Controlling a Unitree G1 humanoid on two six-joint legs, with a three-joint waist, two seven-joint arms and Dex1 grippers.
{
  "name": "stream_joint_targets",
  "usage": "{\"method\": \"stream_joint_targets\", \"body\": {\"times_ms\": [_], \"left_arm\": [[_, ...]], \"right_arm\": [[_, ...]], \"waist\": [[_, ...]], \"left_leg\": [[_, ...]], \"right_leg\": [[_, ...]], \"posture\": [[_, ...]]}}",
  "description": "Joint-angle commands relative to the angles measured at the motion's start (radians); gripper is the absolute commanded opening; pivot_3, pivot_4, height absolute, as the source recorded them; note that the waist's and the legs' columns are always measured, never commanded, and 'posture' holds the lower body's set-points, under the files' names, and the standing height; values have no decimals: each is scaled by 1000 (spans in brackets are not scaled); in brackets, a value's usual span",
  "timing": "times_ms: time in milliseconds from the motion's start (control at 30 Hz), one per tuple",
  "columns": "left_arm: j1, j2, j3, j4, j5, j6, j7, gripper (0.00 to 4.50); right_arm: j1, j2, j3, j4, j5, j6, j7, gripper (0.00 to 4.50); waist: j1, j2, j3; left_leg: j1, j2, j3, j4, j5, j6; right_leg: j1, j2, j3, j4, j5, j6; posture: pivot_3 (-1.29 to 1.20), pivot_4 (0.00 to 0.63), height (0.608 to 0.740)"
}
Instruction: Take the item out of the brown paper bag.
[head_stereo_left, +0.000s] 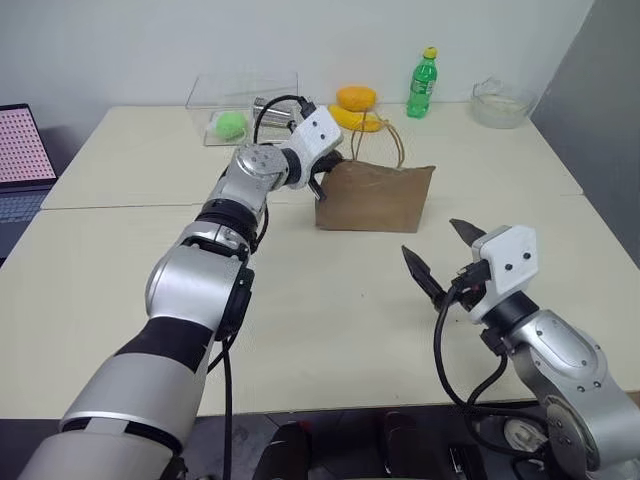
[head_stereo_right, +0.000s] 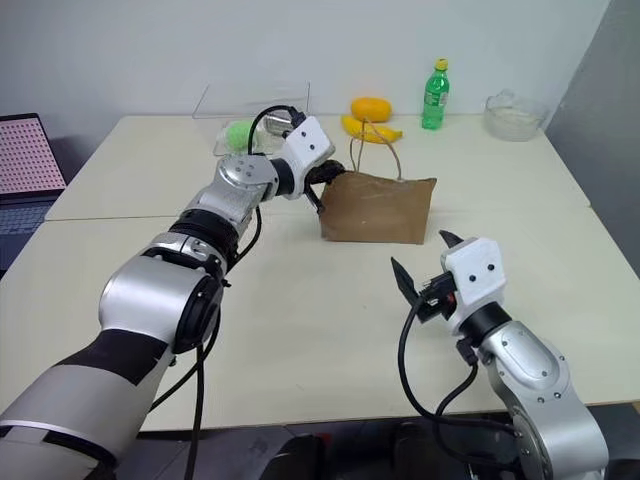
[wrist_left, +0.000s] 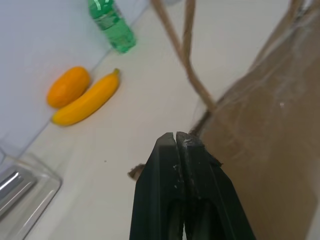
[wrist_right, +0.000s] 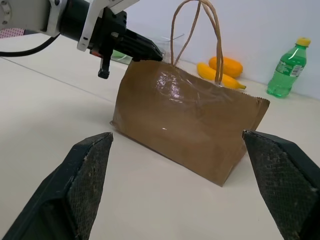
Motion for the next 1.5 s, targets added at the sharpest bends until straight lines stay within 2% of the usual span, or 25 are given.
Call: {"method": "stream_joint_targets", "body": {"times_ms": [33, 500, 667, 800, 900, 1100, 1233, 1333, 1400, 1500], "left_arm": [[-15, 32, 4, -14, 7, -17, -162, 50], [88, 129, 37, -122, -70, 38, -675, 50], [172, 152, 33, -269, -124, 105, -819, 50], [259, 196, -14, -492, -234, 236, -838, 50], [339, 288, -79, -711, -343, 334, -838, 50], [449, 516, -173, -989, -481, 419, -838, 50], [509, 553, -163, -1066, -511, 432, -838, 868], [537, 494, -102, -1110, -504, 390, -776, 1806], [562, 465, -80, -1130, -482, 313, -737, 2440], [642, 416, -69, -1138, -444, 65, -721, 3341]], "right_arm": [[16, -19, -28, -105, 42, -17, -14, 4384], [15, -77, -44, -87, 141, -8, 1, 4384], [23, -87, -45, -82, 158, -11, 7, 4384], [32, -100, -53, -84, 176, -8, 12, 4384], [49, -111, -63, -93, 189, -5, 16, 4384], [99, -143, -87, -105, 234, -13, 16, 4384], [106, -156, -89, -105, 255, -15, 14, 4384], [101, -176, -87, -100, 274, -14, 32, 4384], [112, -190, -94, -103, 289, -17, 43, 4384], [150, -220, -93, -105, 303, -32, 59, 4384]], "waist": [[-1, 0, 0], [-3, 0, 0], [-4, 0, 0], [-7, 0, 0], [-8, 0, 0], [-17, 0, 0], [-15, 0, 0], [-7, 0, 0], [-2, 0, 0], [0, 0, 0]], "left_leg": [[0, 0, 0, 0, 0, 0], [1, 0, 0, 1, 0, 0], [1, 1, 0, 1, 0, 0], [1, 1, -1, 2, 0, 0], [1, 1, -1, 2, 0, 0], [2, 2, -1, 1, 0, 0], [2, 1, 0, 1, 0, 0], [2, 1, 0, 2, 0, 0], [2, 1, 0, 2, 0, 0], [2, 2, 0, 1, 0, 0]], "right_leg": [[0, 0, 0, 0, 0, 0], [0, 0, 0, 3, 0, 0], [0, 0, 0, 4, 0, 0], [0, 0, 0, 5, 0, 0], [0, 0, 0, 5, 0, 0], [0, 1, 1, 6, 0, 0], [1, 1, 1, 6, 0, 0], [1, 1, 1, 6, 0, 0], [1, 1, 0, 6, 0, 0], [1, 0, 1, 5, 0, 0]], "posture": [[0, 150, 740], [0, 150, 740], [0, 150, 740], [0, 150, 740], [0, 150, 740], [0, 150, 740], [0, 150, 740], [0, 150, 740], [0, 150, 740], [0, 150, 740]]}}
